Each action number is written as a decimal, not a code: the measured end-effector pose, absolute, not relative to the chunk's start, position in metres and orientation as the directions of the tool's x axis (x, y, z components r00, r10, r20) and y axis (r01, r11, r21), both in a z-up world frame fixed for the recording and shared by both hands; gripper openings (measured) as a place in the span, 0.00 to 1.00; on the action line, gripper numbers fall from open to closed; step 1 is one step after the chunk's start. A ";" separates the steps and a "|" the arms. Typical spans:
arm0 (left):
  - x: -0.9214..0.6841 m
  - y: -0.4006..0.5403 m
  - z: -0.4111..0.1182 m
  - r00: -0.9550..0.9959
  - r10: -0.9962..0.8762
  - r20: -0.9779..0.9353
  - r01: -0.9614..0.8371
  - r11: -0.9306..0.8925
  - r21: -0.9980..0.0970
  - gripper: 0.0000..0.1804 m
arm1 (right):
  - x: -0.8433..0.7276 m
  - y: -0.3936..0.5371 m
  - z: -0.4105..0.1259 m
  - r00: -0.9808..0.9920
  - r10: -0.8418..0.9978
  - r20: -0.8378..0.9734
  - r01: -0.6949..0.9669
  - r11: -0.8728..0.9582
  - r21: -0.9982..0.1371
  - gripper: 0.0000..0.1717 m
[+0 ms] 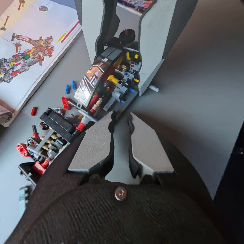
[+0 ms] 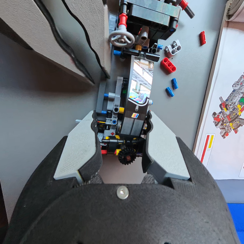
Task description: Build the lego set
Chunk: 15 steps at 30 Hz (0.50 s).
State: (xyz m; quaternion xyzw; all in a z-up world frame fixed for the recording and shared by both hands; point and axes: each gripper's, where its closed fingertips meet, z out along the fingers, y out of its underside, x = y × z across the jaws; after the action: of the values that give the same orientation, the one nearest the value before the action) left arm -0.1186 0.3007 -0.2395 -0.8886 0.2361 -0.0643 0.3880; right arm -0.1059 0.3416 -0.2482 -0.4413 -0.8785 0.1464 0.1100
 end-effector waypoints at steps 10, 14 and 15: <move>-0.121 0.300 -0.226 0.859 -0.505 -0.081 -0.393 -0.549 -0.738 0.06 | -0.107 0.342 -0.248 -0.586 0.806 0.080 0.738 0.572 -0.359 0.43; -0.110 0.308 -0.242 0.835 -0.542 -0.096 -0.447 -0.566 -0.693 0.04 | -0.107 0.341 -0.249 -0.589 0.803 0.096 0.732 0.580 -0.358 0.43; -0.109 0.309 -0.243 0.835 -0.543 -0.084 -0.443 -0.574 -0.689 0.05 | -0.107 0.341 -0.249 -0.586 0.804 0.098 0.731 0.577 -0.363 0.43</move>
State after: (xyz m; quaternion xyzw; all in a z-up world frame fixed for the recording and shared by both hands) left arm -0.1086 0.3091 -0.2431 -0.8845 0.2786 -0.0684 0.3679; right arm -0.1071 0.3411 -0.2486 -0.4367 -0.8790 0.1436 0.1270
